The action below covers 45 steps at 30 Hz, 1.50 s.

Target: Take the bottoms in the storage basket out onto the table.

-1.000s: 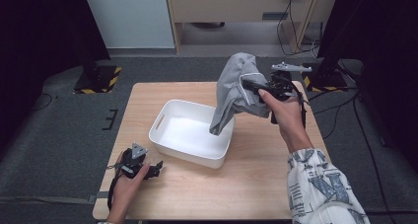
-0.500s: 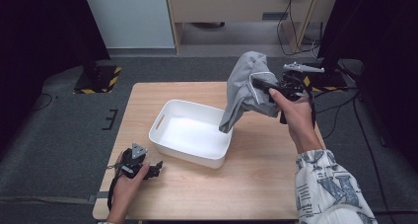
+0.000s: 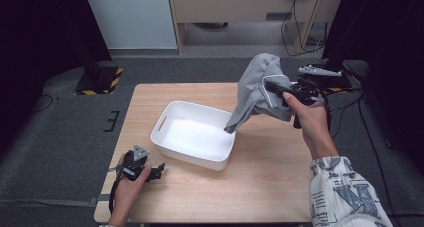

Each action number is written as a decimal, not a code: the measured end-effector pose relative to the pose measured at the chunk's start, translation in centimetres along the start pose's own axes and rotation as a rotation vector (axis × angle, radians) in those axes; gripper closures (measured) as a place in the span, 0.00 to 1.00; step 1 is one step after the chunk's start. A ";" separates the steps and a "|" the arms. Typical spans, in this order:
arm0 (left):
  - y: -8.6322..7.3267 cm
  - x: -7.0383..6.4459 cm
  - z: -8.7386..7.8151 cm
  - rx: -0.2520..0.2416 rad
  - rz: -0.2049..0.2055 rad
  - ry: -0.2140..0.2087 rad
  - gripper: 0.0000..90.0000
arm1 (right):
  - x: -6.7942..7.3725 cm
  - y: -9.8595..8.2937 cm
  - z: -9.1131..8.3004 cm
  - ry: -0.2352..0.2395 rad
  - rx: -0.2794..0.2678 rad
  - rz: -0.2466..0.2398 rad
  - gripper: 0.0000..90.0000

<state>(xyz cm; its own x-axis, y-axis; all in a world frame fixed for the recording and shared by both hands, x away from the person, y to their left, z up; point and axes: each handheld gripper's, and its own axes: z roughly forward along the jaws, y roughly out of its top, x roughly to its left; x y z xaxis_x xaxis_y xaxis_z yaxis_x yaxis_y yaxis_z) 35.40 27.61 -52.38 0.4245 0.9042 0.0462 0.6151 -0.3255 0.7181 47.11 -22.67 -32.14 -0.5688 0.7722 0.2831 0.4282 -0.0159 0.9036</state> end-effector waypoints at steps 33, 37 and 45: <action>0.0 0.0 -0.1 0.001 0.004 0.008 0.04 | -2.1 -0.4 -2.8 -0.047 0.003 -0.005 0.68; 0.0 0.0 0.0 0.003 0.006 0.007 0.04 | -2.2 -0.7 -2.5 -0.049 0.005 -0.007 0.68; -0.1 -0.1 0.0 0.007 0.009 0.007 0.04 | -2.6 -0.8 -2.1 -0.052 -0.001 0.002 0.68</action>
<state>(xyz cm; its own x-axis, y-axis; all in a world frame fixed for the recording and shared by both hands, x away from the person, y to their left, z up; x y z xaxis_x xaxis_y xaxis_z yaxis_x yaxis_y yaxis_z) 35.29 27.56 -52.46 0.4251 0.9033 0.0578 0.6156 -0.3354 0.7131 46.71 -26.02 -32.95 -0.5311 0.8039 0.2678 0.4285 -0.0179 0.9034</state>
